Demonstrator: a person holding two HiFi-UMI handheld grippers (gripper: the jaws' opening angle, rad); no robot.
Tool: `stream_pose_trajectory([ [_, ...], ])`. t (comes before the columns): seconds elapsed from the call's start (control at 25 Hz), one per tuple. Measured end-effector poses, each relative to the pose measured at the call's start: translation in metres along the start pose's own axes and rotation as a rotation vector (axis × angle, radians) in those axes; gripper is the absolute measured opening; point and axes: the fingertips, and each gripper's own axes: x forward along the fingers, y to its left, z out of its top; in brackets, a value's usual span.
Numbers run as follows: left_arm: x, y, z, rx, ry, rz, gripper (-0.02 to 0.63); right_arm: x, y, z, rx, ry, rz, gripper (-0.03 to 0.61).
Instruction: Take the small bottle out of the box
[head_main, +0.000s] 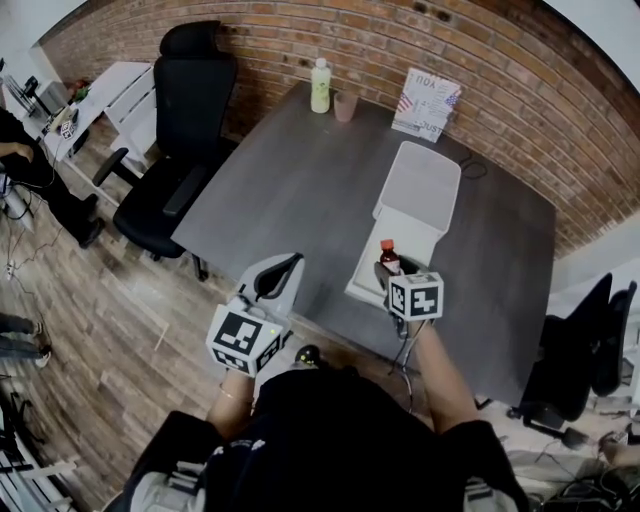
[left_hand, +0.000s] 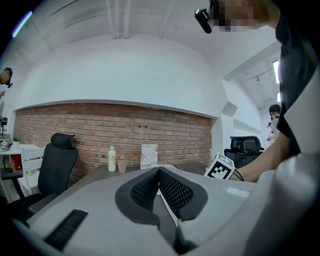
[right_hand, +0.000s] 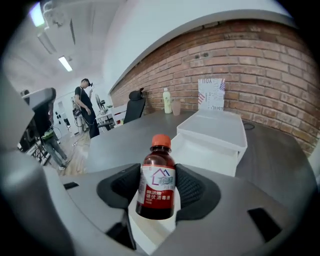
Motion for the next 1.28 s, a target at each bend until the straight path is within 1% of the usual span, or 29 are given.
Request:
stream_pose_trajectory([
  [0.08,0.006,-0.005,0.002,0.013,-0.006,-0.018,-0.002,-0.009,-0.004,0.007,-0.027,-0.043,-0.024,0.219],
  [0.24,0.015,-0.013,0.004,0.024,-0.007,-0.046,-0.002,-0.032,-0.007,0.023,-0.026,-0.129,-0.044,0.219],
  [0.4,0.023,-0.020,0.008,0.038,-0.016,-0.070,-0.003,-0.063,-0.009,0.052,-0.029,-0.268,-0.067,0.219],
  [0.56,0.028,-0.024,0.017,0.047,-0.025,-0.077,-0.002,-0.096,-0.007,0.081,-0.044,-0.386,-0.082,0.219],
  [0.88,0.032,-0.028,0.026,0.056,-0.014,-0.092,-0.003,-0.151,0.006,0.117,-0.105,-0.559,-0.110,0.219],
  [1.04,0.032,-0.026,0.032,0.052,-0.044,-0.090,-0.003,-0.168,0.018,0.131,-0.124,-0.616,-0.095,0.219],
  [1.16,0.032,-0.027,0.034,0.059,-0.047,-0.089,-0.002,-0.171,0.022,0.134,-0.135,-0.626,-0.088,0.219],
  [1.28,0.032,-0.028,0.033,0.059,-0.034,-0.088,-0.003,-0.172,0.021,0.134,-0.136,-0.626,-0.093,0.219],
])
